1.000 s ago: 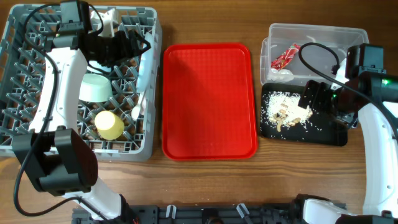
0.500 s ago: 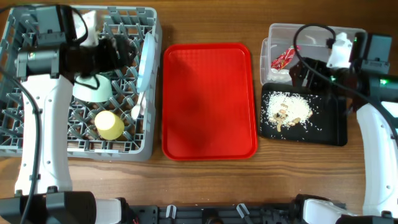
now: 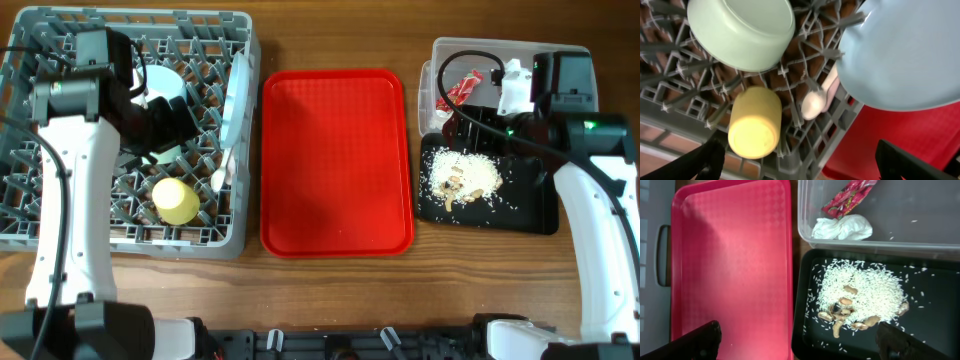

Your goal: Sort waste into correct bins and load items into the dishwasher rack

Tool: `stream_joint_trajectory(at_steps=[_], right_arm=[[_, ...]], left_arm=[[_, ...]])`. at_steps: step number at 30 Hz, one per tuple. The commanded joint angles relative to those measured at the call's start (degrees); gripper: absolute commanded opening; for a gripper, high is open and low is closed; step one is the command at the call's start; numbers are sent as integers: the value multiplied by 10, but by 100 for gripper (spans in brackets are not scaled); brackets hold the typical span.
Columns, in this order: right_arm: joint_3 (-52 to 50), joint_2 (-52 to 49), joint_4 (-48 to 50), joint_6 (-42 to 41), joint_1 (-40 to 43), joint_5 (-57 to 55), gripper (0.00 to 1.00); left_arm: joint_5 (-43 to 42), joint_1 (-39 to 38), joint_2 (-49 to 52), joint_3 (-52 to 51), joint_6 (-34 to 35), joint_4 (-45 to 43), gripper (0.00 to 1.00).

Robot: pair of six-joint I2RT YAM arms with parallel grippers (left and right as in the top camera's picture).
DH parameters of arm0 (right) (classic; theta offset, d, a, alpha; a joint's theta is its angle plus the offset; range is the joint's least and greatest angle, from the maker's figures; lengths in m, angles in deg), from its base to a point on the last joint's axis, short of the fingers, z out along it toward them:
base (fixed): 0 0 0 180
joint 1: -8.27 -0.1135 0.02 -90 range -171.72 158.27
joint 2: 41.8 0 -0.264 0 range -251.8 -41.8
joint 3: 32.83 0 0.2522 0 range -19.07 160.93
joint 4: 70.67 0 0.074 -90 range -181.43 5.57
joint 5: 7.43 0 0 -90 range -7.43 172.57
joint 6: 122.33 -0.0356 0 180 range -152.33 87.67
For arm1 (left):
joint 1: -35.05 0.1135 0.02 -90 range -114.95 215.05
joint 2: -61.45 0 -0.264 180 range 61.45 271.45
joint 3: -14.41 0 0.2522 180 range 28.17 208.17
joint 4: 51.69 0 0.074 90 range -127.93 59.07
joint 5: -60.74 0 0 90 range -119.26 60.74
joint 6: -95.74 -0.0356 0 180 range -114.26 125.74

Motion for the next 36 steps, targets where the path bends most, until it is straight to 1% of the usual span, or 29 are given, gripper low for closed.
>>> stream_joint_trajectory(at_steps=[1, 4, 8, 10, 13, 16, 20, 22, 36], right_arm=[[-15, 60, 10, -2, -1, -14, 100], [-59, 124, 44, 0, -1, -13, 100], [-148, 242, 96, -1, -1, -14, 100], [-189, 304, 102, -5, -1, -26, 100], [-221, 371, 85, -5, -1, -33, 100], [-224, 405, 54, -5, -1, -33, 100], [-224, 415, 37, -5, -1, -33, 100], [-224, 413, 37, -5, -1, -33, 100], [-224, 373, 37, -5, -1, -33, 100]], left_arm=[[9, -13, -103, -82, -21, -54, 100], [6, -23, -193, -167, -21, -113, 100], [-9, -34, -363, -313, -21, -214, 100], [-15, -36, -458, -377, -14, -249, 100], [-15, -36, -552, -428, -3, -257, 100], [-15, -36, -629, -443, -3, -254, 100], [-15, -36, -680, -443, -3, -248, 100], [-15, -36, -690, -443, -3, -248, 100], [-15, -36, -690, -443, -3, -248, 100]])
